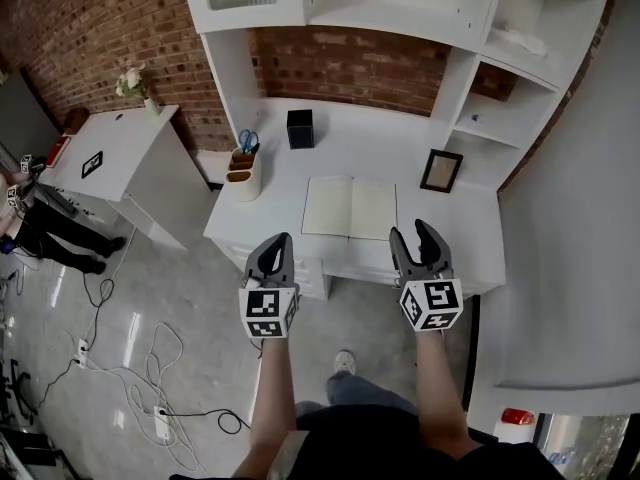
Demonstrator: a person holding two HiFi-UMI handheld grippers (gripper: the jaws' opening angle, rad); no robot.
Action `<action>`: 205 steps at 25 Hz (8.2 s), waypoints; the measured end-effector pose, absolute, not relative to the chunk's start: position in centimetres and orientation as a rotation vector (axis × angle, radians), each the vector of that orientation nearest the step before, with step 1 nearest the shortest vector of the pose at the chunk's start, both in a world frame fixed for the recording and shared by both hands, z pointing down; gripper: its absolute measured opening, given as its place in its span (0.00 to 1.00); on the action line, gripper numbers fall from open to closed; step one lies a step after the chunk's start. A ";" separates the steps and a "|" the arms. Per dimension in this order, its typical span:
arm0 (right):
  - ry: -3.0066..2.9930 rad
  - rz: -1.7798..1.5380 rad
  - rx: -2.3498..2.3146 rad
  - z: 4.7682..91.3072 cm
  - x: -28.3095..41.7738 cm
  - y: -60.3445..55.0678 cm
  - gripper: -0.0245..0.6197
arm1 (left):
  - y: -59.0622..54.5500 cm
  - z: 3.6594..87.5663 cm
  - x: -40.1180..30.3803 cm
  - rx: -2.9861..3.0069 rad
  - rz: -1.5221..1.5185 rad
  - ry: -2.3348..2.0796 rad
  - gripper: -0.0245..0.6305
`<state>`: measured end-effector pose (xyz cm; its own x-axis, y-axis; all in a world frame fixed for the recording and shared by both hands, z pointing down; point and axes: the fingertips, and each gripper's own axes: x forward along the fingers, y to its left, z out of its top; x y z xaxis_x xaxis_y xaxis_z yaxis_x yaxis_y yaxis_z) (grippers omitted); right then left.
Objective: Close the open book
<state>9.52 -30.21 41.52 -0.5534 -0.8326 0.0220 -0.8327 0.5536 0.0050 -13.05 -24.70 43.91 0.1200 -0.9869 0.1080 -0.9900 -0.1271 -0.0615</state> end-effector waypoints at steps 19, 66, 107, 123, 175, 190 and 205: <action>-2.713 0.100 1.377 45.6 6.7 -36.1 0.33 | -29.5 46.8 -14.1 2.293 0.241 -2.034 0.05; -1.855 -0.752 0.250 69.2 -8.6 -39.0 0.30 | -27.3 57.4 -21.1 2.011 0.289 -2.005 0.05; -2.467 0.340 1.383 60.5 0.1 -41.6 0.06 | -30.0 58.3 -16.3 2.122 0.366 -1.862 0.05; -2.107 0.679 1.576 66.8 9.4 -42.6 0.20 | -30.9 59.1 -12.9 2.187 0.405 -1.758 0.05; -2.523 -0.198 1.918 32.9 16.5 -35.1 0.04 | -35.9 34.1 -7.0 2.704 0.053 -1.852 0.05; -2.529 -0.161 1.920 33.1 16.5 -35.0 0.03 | -35.9 33.2 -6.8 2.719 0.037 -1.854 0.05; -2.513 -0.136 1.896 34.1 16.0 -35.8 0.03 | -36.5 34.0 -7.3 2.699 0.059 -1.852 0.05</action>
<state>15.95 -35.81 34.05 -0.2756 -0.9594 -0.0595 -0.9602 0.2719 0.0633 -7.33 -36.49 33.97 0.3617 -0.9312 -0.0449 -0.9264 -0.3537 -0.1289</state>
